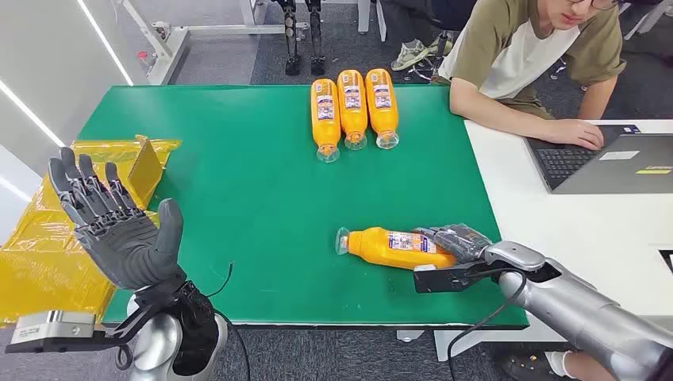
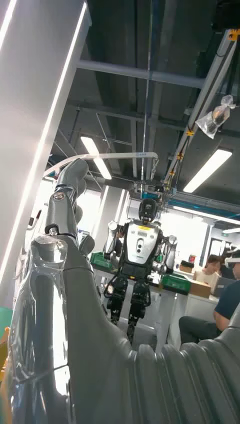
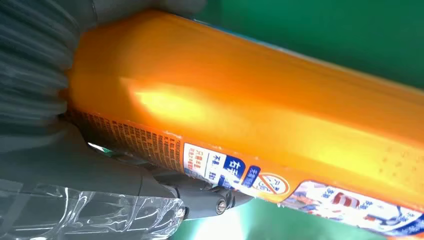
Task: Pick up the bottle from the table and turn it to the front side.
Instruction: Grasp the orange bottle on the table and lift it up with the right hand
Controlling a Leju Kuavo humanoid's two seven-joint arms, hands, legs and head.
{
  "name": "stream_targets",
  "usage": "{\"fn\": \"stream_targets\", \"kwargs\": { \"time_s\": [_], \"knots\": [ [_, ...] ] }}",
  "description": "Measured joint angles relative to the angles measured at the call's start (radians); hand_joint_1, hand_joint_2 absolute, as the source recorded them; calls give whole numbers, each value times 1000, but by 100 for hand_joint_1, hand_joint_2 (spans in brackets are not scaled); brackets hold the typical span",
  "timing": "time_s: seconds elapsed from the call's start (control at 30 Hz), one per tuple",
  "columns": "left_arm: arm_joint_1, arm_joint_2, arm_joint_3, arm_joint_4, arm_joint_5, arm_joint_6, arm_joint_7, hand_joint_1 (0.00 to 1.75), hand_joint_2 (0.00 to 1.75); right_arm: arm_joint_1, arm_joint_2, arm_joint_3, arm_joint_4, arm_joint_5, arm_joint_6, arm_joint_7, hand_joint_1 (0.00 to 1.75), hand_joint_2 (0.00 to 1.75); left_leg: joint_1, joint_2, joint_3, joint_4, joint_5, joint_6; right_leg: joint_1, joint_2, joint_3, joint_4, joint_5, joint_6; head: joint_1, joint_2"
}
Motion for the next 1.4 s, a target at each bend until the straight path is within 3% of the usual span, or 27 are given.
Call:
{"fn": "stream_targets", "kwargs": {
  "time_s": [0.17, 0.33, 0.47, 0.57, 0.7, 0.9, 1.2, 1.4],
  "knots": [
    [1, 0, 0, 0, 0, 4, 0, 0, 175, 37, 26, -41, 4, 1, -89, -5, 175, 175, 0, 0, 1, 0, 0, 0, 0, 0, 2, 0, 0, 0, 0, 0],
    [2, -3, 0, 26, 1, -31, 0, 0, 175, 157, 116, -154, 2, -8, -409, -41, 175, 175, 0, -1, 1, 0, 0, 0, 0, -1, 1, 0, 0, 0, 0, 0],
    [-29, -21, 0, 154, 22, -103, 0, 0, 175, 241, 220, -270, -7, -47, -665, -174, 175, 175, 0, -1, 0, -1, 0, 0, 1, -1, 0, 0, -1, -1, 0, 0],
    [-69, -45, 5, 286, 56, -176, 1, 0, 175, 290, 314, -389, -16, -13, -757, -310, 175, 175, 0, 0, 0, -1, 0, 0, 1, 0, 0, 1, -1, -1, 0, 0],
    [-129, -72, 25, 460, 97, -248, 1, 0, 175, 344, 446, -560, -28, 71, -775, -467, 175, 175, 0, 0, 0, -1, 0, -1, 1, 0, 0, 1, -1, -1, 0, 0],
    [-173, -92, 29, 622, 112, -380, 3, 0, 175, 369, 582, -677, -37, 68, -775, -494, 175, 175, 0, 1, 0, -1, 0, -1, 0, 1, -1, 1, -1, -1, 0, 0],
    [-188, -100, 29, 680, 94, -498, 1, 0, 175, 367, 653, -643, 12, 38, -754, -447, 175, 175, 0, 1, -1, -1, 0, -1, 0, 1, -2, 1, -1, -1, 0, 0],
    [-188, -100, 29, 672, 68, -520, 0, 0, 175, 351, 655, -569, 62, 100, -645, -362, 175, 175, 0, 0, -2, -1, 0, -1, 0, 0, -2, 1, -1, -1, 0, 0]
  ]
}}
